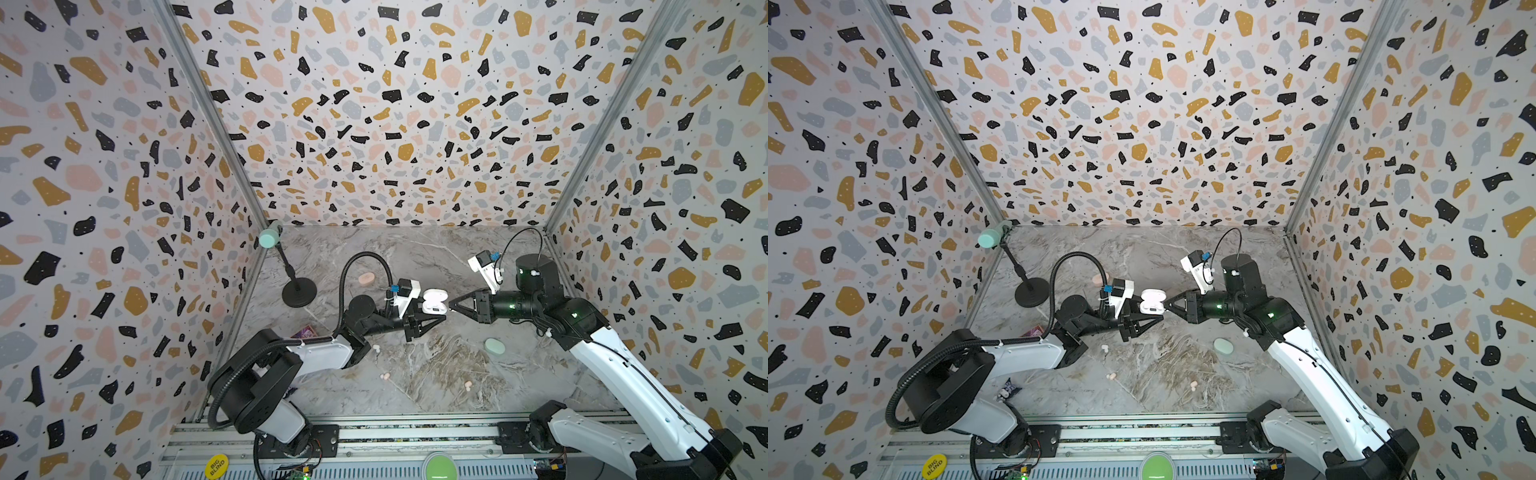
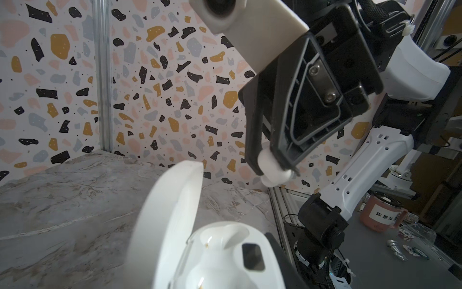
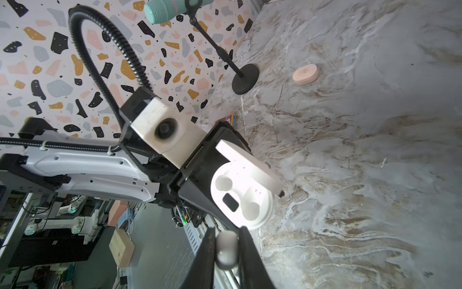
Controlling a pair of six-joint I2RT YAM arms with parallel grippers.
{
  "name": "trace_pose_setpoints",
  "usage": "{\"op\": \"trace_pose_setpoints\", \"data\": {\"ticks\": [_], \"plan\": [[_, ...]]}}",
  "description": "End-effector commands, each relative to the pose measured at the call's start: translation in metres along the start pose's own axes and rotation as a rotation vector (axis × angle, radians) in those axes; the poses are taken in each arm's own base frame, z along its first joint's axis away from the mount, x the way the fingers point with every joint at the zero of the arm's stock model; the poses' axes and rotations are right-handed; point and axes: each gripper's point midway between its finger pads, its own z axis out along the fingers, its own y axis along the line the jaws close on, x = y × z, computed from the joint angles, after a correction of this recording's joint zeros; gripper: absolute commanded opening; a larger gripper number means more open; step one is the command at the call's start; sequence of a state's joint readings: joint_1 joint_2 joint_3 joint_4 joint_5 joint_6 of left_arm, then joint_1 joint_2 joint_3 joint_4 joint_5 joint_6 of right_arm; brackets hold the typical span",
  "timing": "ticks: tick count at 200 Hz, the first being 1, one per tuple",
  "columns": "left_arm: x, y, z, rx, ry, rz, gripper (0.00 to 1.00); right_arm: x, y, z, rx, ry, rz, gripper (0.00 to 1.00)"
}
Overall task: Insert the wireless bluetooth earbuds into the charging case
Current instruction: 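Lift the white earbud and carry it to the case in the left gripper, then press the earbud into the open case slot and open the right gripper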
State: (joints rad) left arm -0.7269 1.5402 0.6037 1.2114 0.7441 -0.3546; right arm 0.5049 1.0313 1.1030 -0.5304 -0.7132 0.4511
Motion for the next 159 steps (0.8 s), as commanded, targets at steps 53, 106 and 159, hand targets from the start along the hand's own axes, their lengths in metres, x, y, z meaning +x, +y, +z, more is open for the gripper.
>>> {"op": "trace_pose_setpoints", "data": {"ticks": [53,106,159], "plan": [[-0.034,-0.026,0.007,0.098,-0.099,0.094,0.05,-0.012,0.015,0.004,-0.095,-0.026,-0.040,0.19],[-0.035,-0.029,0.005,0.095,-0.108,0.101,0.05,-0.006,0.011,0.011,-0.098,0.002,-0.022,0.19],[-0.035,-0.032,0.005,0.103,-0.107,0.101,0.05,0.002,0.005,0.018,-0.082,0.023,-0.013,0.20]]}}
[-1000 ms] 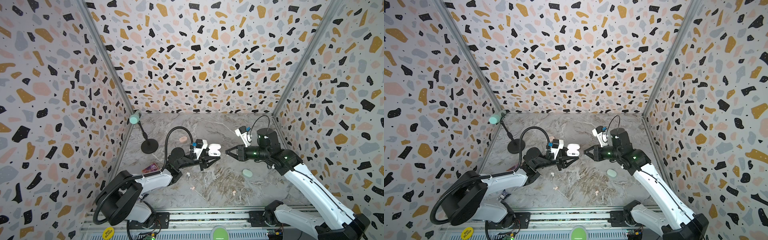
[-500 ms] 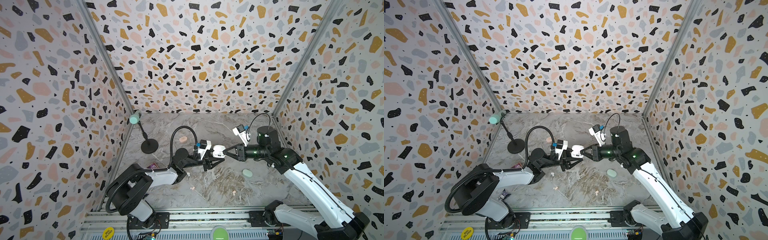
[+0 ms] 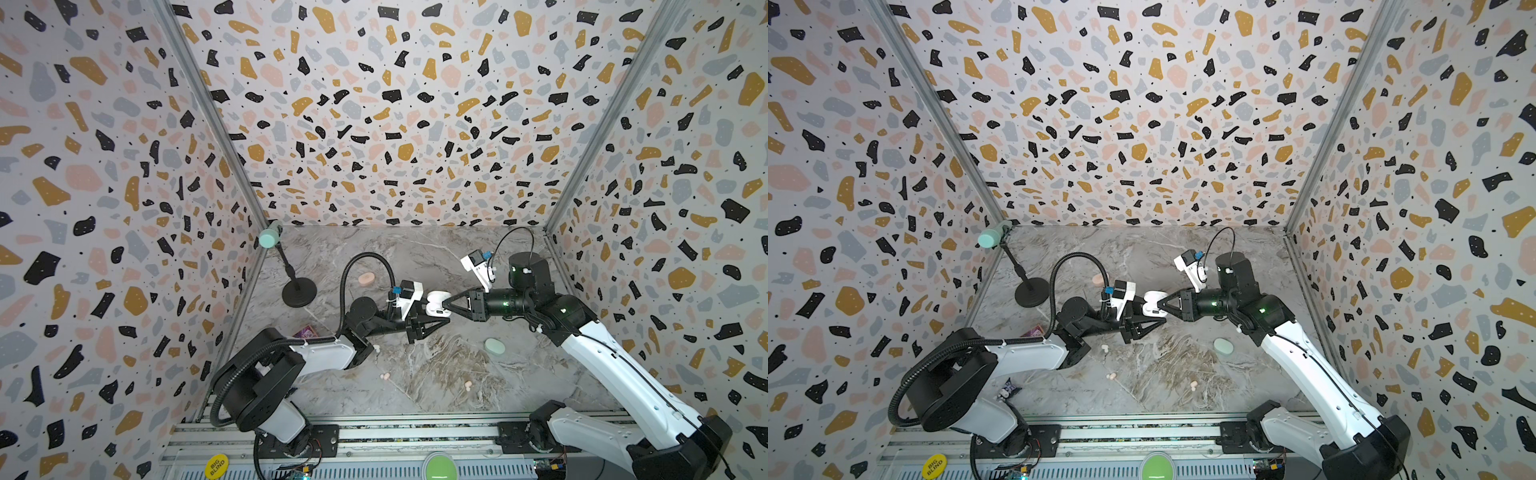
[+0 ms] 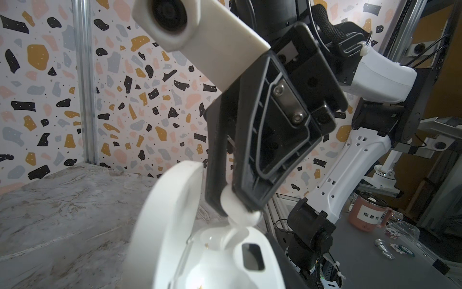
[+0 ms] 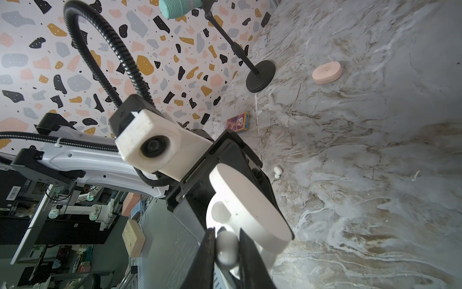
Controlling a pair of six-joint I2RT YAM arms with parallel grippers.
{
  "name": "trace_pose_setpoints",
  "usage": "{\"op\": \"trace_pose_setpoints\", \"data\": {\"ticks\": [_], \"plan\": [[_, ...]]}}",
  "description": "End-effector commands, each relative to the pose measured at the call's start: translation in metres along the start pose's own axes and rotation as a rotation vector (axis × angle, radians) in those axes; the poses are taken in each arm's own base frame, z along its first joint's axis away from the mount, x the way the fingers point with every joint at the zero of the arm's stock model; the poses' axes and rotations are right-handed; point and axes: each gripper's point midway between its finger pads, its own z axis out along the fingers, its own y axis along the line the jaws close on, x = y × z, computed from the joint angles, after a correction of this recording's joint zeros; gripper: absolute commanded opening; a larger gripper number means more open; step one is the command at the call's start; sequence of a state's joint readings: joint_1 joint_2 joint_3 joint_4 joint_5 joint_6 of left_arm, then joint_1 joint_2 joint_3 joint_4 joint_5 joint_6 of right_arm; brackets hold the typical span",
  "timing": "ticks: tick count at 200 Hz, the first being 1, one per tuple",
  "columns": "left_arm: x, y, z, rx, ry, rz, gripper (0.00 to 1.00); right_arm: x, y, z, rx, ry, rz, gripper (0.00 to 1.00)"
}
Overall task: Insert the wireless bluetooth earbuds into the charging case
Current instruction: 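Press the earbud into the open case slot and open the right gripper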
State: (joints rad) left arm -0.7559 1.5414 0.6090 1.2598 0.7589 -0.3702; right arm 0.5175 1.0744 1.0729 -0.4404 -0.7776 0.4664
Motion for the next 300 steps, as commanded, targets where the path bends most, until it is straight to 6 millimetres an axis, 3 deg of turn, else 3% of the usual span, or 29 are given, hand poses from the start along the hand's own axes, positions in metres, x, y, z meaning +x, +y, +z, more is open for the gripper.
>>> {"op": "trace_pose_setpoints", "data": {"ticks": [1,100,192,259,300], "plan": [[-0.028,-0.016,0.000,0.049,-0.079,0.087,0.05,0.001,0.002,0.003,-0.010,0.002,-0.012,0.20],[-0.031,-0.019,0.000,0.051,-0.079,0.098,0.05,0.007,-0.005,0.005,0.026,0.014,0.005,0.21],[-0.028,-0.020,0.001,0.052,-0.065,0.100,0.05,-0.009,-0.008,-0.005,0.118,-0.017,-0.020,0.41],[-0.025,-0.018,0.000,0.035,-0.056,0.099,0.05,-0.021,0.006,-0.012,0.109,-0.033,-0.057,0.47],[-0.021,0.004,-0.013,-0.065,-0.036,0.079,0.04,-0.012,0.024,-0.013,0.063,-0.004,-0.077,0.51]]}}
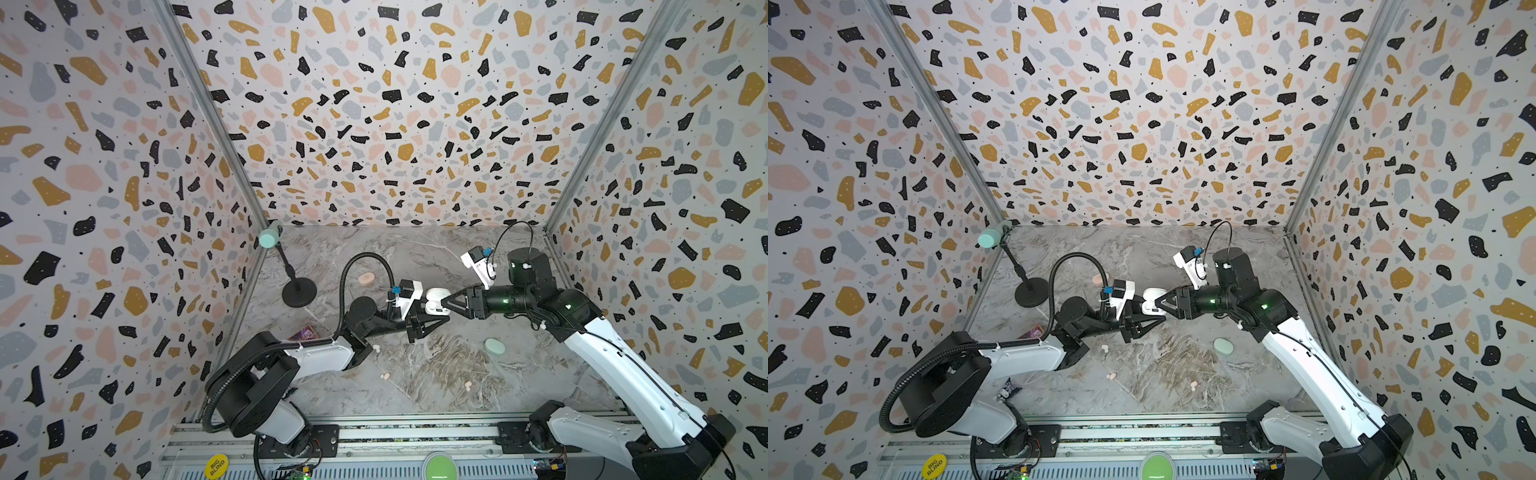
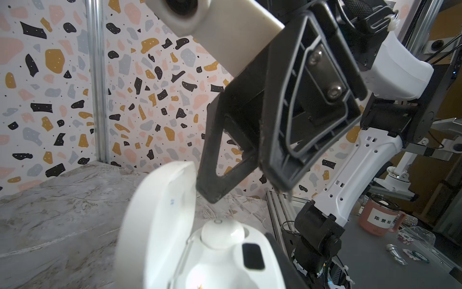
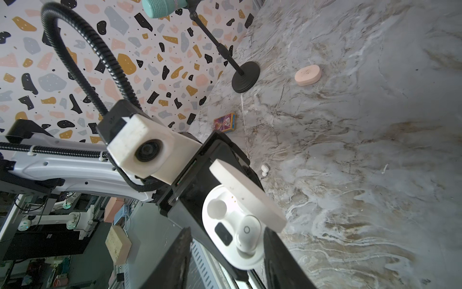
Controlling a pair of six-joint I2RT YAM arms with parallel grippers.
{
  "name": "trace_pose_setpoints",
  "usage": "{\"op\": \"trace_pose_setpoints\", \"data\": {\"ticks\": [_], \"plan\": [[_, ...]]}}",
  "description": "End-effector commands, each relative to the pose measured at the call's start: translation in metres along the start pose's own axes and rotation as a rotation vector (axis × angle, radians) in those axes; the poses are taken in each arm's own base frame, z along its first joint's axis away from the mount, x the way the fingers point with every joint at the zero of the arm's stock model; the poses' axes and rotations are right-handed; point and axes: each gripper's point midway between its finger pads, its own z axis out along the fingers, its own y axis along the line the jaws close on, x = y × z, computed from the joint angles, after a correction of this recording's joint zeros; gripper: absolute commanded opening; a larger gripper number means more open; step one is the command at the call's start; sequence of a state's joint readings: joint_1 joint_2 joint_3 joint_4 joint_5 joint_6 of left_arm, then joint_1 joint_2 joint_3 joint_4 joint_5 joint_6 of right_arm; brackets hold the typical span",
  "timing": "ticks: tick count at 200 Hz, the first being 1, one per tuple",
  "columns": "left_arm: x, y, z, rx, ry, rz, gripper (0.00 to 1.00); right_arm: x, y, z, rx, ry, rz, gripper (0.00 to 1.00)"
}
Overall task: Insert the wireless bluetooth earbuds into the charging case
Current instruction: 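Press the earbud into the open case slot and open the right gripper, then withdraw the right gripper and move it over the second white earbud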
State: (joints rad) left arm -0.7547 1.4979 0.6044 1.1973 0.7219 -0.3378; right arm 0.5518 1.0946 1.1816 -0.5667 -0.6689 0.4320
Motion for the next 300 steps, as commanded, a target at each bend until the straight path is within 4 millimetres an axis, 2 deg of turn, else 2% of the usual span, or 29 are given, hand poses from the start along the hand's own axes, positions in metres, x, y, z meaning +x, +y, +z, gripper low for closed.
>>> {"op": "trace_pose_setpoints", "data": {"ticks": [1,41,73,95,144,194,253,300], "plan": [[-0.017,0.003,-0.010,-0.026,-0.042,0.062,0.04,-0.003,0.019,-0.009,-0.026,-0.011,-0.052,0.51],[-0.022,0.029,-0.037,-0.151,-0.016,0.049,0.04,0.015,0.023,-0.006,-0.054,-0.009,-0.042,0.58],[-0.030,0.049,-0.066,-0.258,-0.006,0.048,0.04,0.039,0.013,0.016,-0.036,0.023,-0.036,0.61],[-0.038,0.060,-0.083,-0.319,-0.008,0.064,0.03,0.062,0.001,0.045,0.011,0.079,-0.042,0.63],[-0.051,0.087,-0.114,-0.440,-0.038,0.073,0.03,0.111,-0.029,0.126,0.194,0.220,-0.078,0.64],[-0.057,0.109,-0.133,-0.518,-0.045,0.089,0.03,0.143,-0.056,0.194,0.411,0.345,-0.174,0.65],[-0.065,0.139,-0.142,-0.551,-0.046,0.108,0.02,0.149,-0.081,0.243,0.530,0.391,-0.238,0.65],[-0.069,0.154,-0.140,-0.538,-0.053,0.118,0.02,0.136,-0.096,0.269,0.593,0.396,-0.292,0.65]]}}
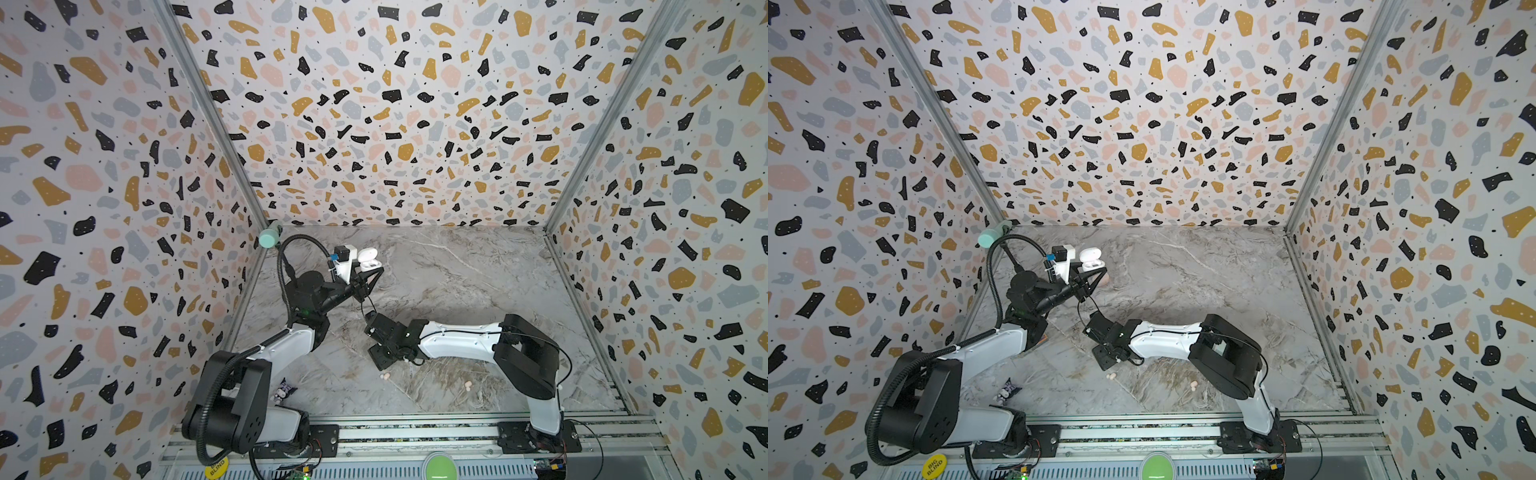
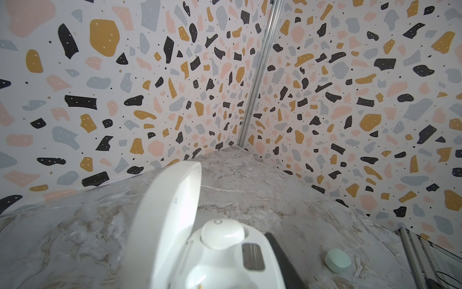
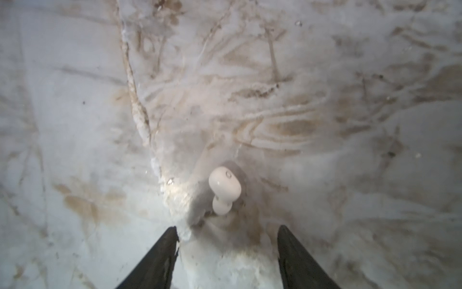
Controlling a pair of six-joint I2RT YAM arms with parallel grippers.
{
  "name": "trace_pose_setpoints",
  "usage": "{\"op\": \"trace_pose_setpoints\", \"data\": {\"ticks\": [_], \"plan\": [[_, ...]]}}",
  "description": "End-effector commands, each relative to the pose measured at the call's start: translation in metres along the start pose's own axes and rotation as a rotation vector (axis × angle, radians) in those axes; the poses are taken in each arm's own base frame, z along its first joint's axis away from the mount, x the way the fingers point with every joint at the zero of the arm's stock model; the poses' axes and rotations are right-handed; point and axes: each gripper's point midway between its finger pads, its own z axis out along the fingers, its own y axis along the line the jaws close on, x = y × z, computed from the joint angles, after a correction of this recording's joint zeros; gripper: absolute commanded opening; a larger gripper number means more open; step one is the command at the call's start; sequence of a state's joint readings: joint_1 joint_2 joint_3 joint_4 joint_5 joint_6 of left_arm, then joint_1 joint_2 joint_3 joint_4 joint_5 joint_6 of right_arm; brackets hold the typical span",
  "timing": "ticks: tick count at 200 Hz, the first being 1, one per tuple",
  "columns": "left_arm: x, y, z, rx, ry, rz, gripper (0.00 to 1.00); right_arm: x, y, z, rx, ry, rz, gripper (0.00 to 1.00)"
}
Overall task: Insert the wireless bluetooth earbuds into the charging case
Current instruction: 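Withdraw the right gripper and move it over the second white earbud, then lower the right gripper onto the second earbud and close on it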
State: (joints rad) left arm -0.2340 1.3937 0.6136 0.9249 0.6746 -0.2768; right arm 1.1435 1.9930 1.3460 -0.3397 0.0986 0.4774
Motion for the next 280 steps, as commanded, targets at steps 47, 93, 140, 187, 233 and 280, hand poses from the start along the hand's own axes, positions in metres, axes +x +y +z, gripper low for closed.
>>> {"op": "trace_pose_setpoints", "data": {"ticks": [47,93,140,187,233,280], "plan": [[-0.030,-0.006,0.008,0.066,-0.088,0.073,0.03,-0.015,-0.025,0.014,0.129,0.046,-0.004,0.65],[-0.028,-0.006,0.007,0.069,-0.086,0.071,0.03,-0.004,-0.066,0.001,0.272,0.061,0.106,0.63],[-0.028,-0.006,0.009,0.077,-0.083,0.068,0.03,0.005,-0.106,-0.026,0.349,0.050,0.179,0.62],[-0.029,-0.010,0.008,0.090,-0.087,0.066,0.03,0.024,-0.138,-0.050,0.401,0.070,0.250,0.63],[-0.026,-0.016,0.009,0.105,-0.077,0.067,0.04,0.031,-0.147,-0.070,0.379,0.042,0.318,0.63],[-0.022,-0.027,0.014,0.130,-0.054,0.067,0.04,0.018,-0.135,-0.077,0.135,-0.015,0.386,0.63]]}}
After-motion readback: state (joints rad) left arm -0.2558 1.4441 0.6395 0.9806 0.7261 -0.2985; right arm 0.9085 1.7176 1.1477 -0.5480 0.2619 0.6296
